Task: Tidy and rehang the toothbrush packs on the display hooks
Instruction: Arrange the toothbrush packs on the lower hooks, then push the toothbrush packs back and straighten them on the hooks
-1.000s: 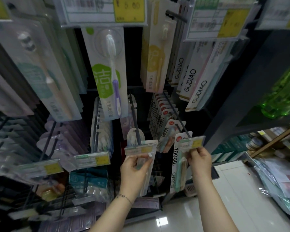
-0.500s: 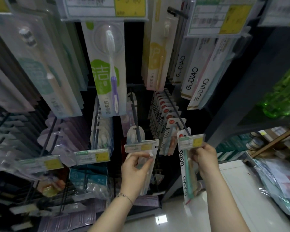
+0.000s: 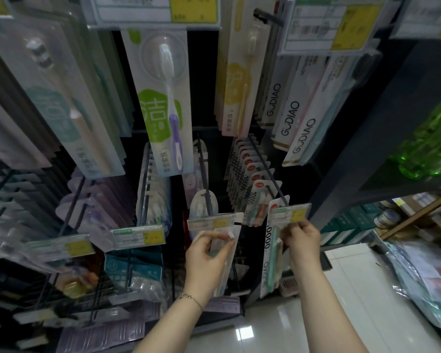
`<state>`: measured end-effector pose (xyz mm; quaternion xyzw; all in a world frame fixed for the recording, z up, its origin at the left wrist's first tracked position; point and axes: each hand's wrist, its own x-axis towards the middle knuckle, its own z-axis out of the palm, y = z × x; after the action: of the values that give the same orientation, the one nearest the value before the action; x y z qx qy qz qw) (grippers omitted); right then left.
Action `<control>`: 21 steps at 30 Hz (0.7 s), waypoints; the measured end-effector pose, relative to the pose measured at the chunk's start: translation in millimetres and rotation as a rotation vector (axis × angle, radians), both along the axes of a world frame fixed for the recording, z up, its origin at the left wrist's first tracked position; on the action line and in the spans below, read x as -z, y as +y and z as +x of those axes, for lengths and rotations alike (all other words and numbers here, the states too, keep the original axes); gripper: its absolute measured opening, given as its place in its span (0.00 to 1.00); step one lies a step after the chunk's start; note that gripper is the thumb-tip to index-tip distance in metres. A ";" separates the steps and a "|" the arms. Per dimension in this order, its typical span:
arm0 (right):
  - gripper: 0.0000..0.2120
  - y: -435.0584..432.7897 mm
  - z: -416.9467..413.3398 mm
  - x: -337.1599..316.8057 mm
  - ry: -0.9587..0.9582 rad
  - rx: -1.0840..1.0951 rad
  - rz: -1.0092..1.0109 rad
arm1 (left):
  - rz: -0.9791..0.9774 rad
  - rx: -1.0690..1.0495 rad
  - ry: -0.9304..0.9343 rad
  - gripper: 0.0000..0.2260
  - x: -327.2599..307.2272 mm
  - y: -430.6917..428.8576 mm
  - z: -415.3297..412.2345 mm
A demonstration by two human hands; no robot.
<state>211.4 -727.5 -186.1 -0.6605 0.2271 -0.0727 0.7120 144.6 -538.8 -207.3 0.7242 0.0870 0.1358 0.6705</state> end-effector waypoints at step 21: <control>0.14 32.0 27.2 -12.2 -0.085 0.069 0.210 | -0.037 0.007 0.003 0.10 -1.4 12.7 0.3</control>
<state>238.6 -695.5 -173.8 -0.5703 0.2257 -0.1006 0.7834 144.9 -526.0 -205.9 0.7120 0.0883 0.1307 0.6842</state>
